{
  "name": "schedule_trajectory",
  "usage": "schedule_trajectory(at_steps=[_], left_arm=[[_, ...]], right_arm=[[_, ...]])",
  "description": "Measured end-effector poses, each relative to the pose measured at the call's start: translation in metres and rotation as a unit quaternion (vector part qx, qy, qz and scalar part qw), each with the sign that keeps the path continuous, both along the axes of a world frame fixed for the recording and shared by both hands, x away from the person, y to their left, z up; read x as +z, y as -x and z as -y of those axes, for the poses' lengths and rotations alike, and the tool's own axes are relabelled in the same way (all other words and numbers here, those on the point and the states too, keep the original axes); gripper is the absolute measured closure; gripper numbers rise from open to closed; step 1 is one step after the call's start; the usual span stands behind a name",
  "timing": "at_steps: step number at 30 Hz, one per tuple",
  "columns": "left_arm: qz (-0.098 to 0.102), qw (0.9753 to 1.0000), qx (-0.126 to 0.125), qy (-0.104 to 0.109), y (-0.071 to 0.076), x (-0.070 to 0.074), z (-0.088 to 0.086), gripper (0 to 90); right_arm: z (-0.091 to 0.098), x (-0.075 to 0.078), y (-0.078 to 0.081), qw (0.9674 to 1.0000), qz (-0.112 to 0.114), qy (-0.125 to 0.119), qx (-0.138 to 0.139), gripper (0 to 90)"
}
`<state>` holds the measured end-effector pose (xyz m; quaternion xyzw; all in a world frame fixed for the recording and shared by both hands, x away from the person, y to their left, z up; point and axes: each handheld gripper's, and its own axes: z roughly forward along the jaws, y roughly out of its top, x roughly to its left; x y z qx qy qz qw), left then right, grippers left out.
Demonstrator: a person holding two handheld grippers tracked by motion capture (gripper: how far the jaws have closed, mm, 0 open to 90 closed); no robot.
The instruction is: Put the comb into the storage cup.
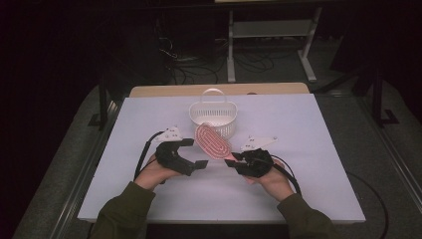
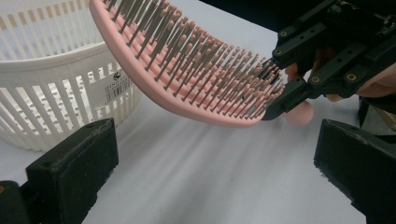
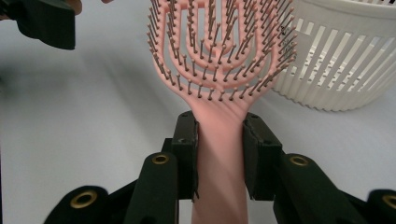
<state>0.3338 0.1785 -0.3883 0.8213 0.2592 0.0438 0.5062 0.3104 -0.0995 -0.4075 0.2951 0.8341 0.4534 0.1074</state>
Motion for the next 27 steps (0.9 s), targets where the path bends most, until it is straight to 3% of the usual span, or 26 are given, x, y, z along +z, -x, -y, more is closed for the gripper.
schedule_trajectory(at_steps=[27], left_arm=[[-0.012,0.999,0.038,0.018,-0.004,-0.001,0.004,0.0]], right_arm=[[-0.015,-0.002,0.005,0.9996,0.0,-0.015,0.025,68.3]])
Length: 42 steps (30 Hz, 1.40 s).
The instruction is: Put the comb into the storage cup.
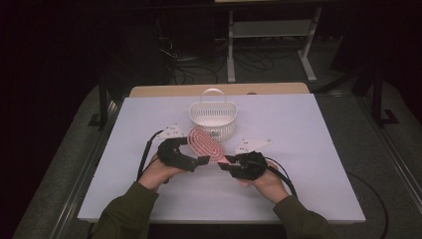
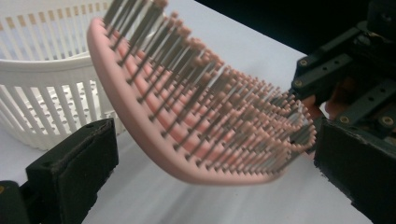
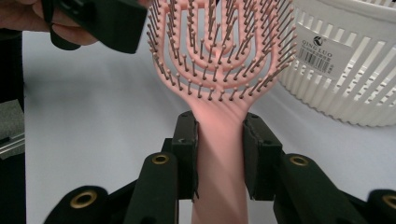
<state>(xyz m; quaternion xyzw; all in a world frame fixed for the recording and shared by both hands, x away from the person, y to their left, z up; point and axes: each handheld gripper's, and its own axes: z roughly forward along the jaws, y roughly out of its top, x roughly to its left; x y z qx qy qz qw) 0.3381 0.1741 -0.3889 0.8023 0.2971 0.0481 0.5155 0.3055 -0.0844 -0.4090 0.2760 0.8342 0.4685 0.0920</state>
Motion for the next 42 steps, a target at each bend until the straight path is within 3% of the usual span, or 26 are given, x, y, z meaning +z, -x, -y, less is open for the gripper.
schedule_trajectory(at_steps=[19,42], left_arm=[[0.004,0.9999,0.01,0.008,0.0021,0.0004,0.0062,3.0],[0.0,0.9997,0.015,0.017,0.0044,0.0035,0.0061,18.8]], right_arm=[[-0.0049,-0.0006,0.0033,0.9999,0.006,-0.002,0.009,68.3],[-0.0078,-0.0028,0.0048,0.9998,0.011,0.006,0.013,68.2]])
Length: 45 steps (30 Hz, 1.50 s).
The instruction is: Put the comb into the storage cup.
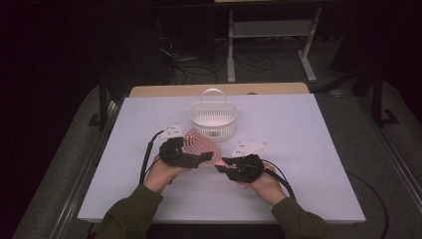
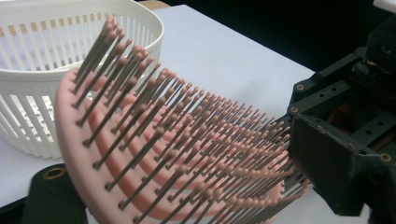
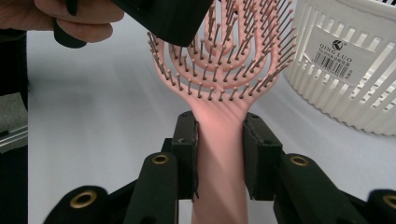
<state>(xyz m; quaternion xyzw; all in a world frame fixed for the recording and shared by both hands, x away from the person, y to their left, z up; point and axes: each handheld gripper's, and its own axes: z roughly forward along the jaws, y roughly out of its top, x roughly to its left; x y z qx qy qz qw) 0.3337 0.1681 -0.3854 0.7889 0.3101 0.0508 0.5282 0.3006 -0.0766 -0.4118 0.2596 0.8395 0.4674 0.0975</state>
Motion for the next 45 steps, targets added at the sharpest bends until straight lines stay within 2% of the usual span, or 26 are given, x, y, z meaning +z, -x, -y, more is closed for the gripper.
schedule_trajectory(at_steps=[5,13,27,45], left_arm=[[-0.015,0.9998,0.005,0.011,-0.002,0.001,-0.004,24.0],[-0.034,0.9992,-0.006,0.02,-0.003,0.001,-0.005,33.1],[-0.046,0.9981,-0.018,0.038,-0.004,0.001,-0.005,43.4],[-0.058,0.9956,-0.014,0.073,-0.006,0.004,-0.011,58.0]], right_arm=[[0.0,0.0,0.0,1.0,0.003,0.002,0.0,68.3],[0.0,-0.001,0.0,1.0,0.004,0.004,-0.003,68.2],[-0.002,-0.003,0.0,0.9999,0.008,0.01,-0.005,68.1],[-0.012,-0.002,0.002,0.9997,0.016,0.011,-0.014,68.2]])
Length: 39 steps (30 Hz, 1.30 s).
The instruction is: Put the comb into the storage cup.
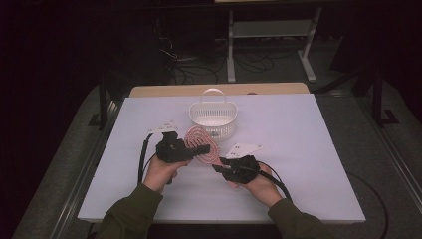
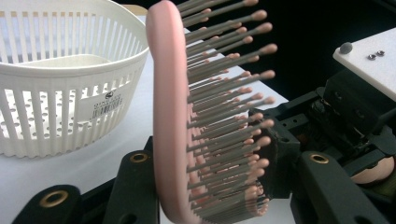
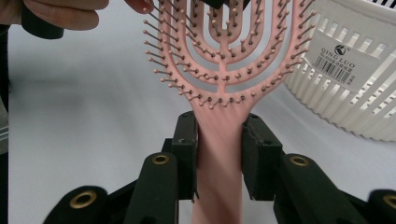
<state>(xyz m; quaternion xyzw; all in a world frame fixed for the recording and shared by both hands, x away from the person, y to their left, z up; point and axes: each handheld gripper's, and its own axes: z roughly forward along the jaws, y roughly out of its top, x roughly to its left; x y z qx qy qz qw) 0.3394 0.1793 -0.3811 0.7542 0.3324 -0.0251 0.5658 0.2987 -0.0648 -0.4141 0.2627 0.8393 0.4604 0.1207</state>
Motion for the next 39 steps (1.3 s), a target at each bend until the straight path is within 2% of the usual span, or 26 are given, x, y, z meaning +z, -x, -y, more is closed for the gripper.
schedule_trajectory(at_steps=[11,23,30,35,39], left_arm=[[0.001,0.9999,-0.004,0.012,0.0,0.002,-0.001,60.9],[0.008,0.9993,-0.019,0.031,0.002,0.005,-0.001,63.8],[0.014,0.9992,-0.018,0.035,0.002,0.007,-0.002,64.1],[0.022,0.999,-0.011,0.037,0.003,0.01,-0.004,64.2],[0.026,0.9989,-0.003,0.04,0.003,0.012,-0.007,64.2]], right_arm=[[0.0,0.0,0.0,1.0,0.001,-0.007,0.001,68.2],[0.001,0.001,0.0,0.9998,0.001,-0.019,0.006,67.1],[0.002,0.001,-0.002,0.9995,-0.005,-0.031,0.004,60.1],[0.003,0.002,-0.002,0.9988,-0.011,-0.046,0.014,51.1],[0.005,0.003,-0.001,0.9985,-0.012,-0.053,0.009,42.9]])
